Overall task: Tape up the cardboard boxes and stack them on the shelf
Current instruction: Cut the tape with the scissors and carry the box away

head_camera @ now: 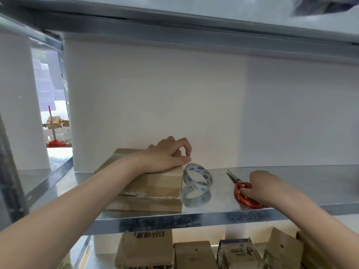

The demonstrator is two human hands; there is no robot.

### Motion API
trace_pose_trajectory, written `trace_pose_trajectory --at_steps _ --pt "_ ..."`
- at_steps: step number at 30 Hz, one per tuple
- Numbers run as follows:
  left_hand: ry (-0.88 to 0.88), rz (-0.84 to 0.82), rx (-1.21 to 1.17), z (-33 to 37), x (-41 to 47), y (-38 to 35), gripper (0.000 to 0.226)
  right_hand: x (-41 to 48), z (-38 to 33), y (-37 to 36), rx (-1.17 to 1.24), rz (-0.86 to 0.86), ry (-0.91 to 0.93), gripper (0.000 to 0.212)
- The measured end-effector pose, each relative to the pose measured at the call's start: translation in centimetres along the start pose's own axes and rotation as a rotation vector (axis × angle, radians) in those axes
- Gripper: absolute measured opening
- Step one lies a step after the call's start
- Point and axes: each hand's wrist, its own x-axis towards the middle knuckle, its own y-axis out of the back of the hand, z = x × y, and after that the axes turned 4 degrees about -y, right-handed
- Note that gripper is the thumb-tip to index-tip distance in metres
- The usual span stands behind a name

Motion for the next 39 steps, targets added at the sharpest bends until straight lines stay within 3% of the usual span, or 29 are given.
trace_pose_trajectory --at_steps 2,4,6,8,10,12,19,21,23,25,27,30,32,35,39 --pt "-0.014 -0.012 -0.001 -0.1 0.0 0.1 0.014 -0.6 -1.2 0.4 -0.056 0.032 0.036 0.033" --pt "-0.032 -0.002 -0.001 -0.3 0.0 0.1 0.017 -1.2 -2.8 0.9 -0.080 0.233 0.110 0.027" --pt "-0.069 0.008 -0.008 -0.3 0.0 0.0 0.023 -1.6 -4.8 1.2 0.202 0.405 0.293 0.029" --pt "-0.091 0.022 -0.020 -0.3 0.0 0.1 0.033 -2.0 -6.8 1.3 0.611 0.176 0.490 0.030" --pt "-0.092 0.047 -0.030 -0.4 0.1 0.0 0.039 -1.7 -8.3 0.3 0.676 0.000 0.558 0.022" --pt "-0.085 0.060 -0.018 -0.4 0.2 -0.1 0.038 -1.3 -8.6 -0.5 0.599 0.048 0.534 0.006" --pt "-0.045 0.006 0.006 -0.1 0.2 -0.1 0.036 -0.8 -7.4 -0.4 0.364 0.139 0.402 0.012" --pt "-0.055 0.084 -0.009 0.3 0.0 0.1 0.030 -0.6 -8.4 0.4 0.333 0.212 0.352 0.020" --pt "-0.078 0.379 -0.132 0.4 -0.9 0.9 0.022 -0.9 -9.8 1.6 0.493 0.326 0.337 0.030" --pt "-0.057 0.649 -0.188 0.0 -3.0 2.1 0.020 -1.7 -11.3 3.1 0.821 0.345 0.358 0.038" --pt "0.068 0.667 -0.112 -1.1 -5.6 2.8 0.023 -3.0 -13.0 4.1 1.123 0.210 0.413 0.042" --pt "0.322 0.507 -0.028 -3.8 -9.0 2.0 0.032 -3.7 -15.0 3.0 1.285 -0.043 0.499 0.044" --pt "0.367 0.549 -0.226 -4.9 -10.3 0.7 0.035 -3.8 -15.6 1.8 1.428 -0.145 0.481 0.049" --pt "0.419 0.791 -0.725 -5.3 -11.2 -1.3 0.030 -3.9 -16.0 0.9 1.626 -0.225 0.386 0.062" --pt "0.486 0.881 -0.981 -5.2 -11.0 -2.6 0.043 -4.1 -16.7 0.7 1.767 -0.226 0.295 0.063"
